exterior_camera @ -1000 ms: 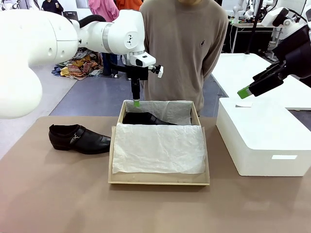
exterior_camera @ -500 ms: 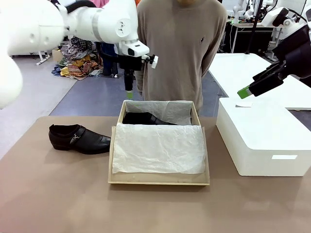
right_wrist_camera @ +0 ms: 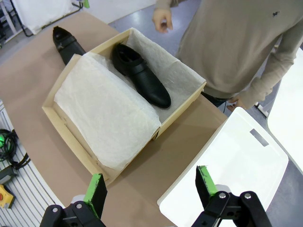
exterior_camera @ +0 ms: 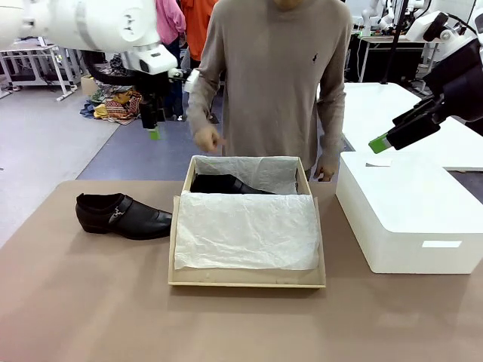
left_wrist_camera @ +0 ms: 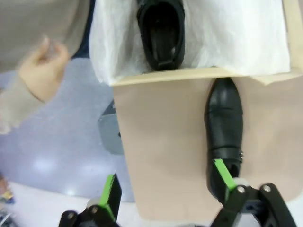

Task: Pack the shoes into the box.
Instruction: Place the other shoe of the Shoes into the Shoes Box.

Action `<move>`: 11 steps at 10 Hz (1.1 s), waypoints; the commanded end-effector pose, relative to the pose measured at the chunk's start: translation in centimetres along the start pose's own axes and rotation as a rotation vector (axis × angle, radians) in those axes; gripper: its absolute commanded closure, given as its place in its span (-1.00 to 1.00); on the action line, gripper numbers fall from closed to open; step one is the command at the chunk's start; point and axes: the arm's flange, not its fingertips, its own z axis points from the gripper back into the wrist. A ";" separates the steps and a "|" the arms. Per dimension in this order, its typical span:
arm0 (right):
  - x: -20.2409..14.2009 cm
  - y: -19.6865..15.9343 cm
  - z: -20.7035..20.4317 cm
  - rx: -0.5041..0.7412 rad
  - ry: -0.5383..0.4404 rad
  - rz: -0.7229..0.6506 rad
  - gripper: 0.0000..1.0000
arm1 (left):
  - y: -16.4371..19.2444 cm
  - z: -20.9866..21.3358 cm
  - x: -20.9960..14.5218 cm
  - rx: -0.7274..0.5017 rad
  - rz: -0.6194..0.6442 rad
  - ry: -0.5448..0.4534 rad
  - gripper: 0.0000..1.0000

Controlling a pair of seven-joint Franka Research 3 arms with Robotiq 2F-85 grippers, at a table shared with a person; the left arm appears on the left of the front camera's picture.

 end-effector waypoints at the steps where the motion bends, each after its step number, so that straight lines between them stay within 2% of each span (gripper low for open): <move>1: 0.0 0.0 0.0 0.008 -0.005 0.000 -1.00 | -3.4 -0.6 -2.6 0.057 0.010 -0.051 -1.00; 4: 0.0 0.0 0.0 0.008 -0.005 0.000 -1.00 | -4.4 -1.1 -5.4 0.050 -0.007 -0.013 -1.00; 8: 0.0 0.0 0.0 0.008 -0.005 0.000 -1.00 | -2.5 -1.9 -6.0 -0.067 -0.068 0.000 -1.00; 9: 0.0 0.0 0.0 0.008 -0.005 0.000 -1.00 | -3.6 -1.9 -6.0 0.002 -0.018 0.010 -1.00; 11: 0.0 0.0 0.0 0.008 -0.005 0.000 -1.00 | -3.6 -1.9 -6.0 0.002 -0.018 0.010 -1.00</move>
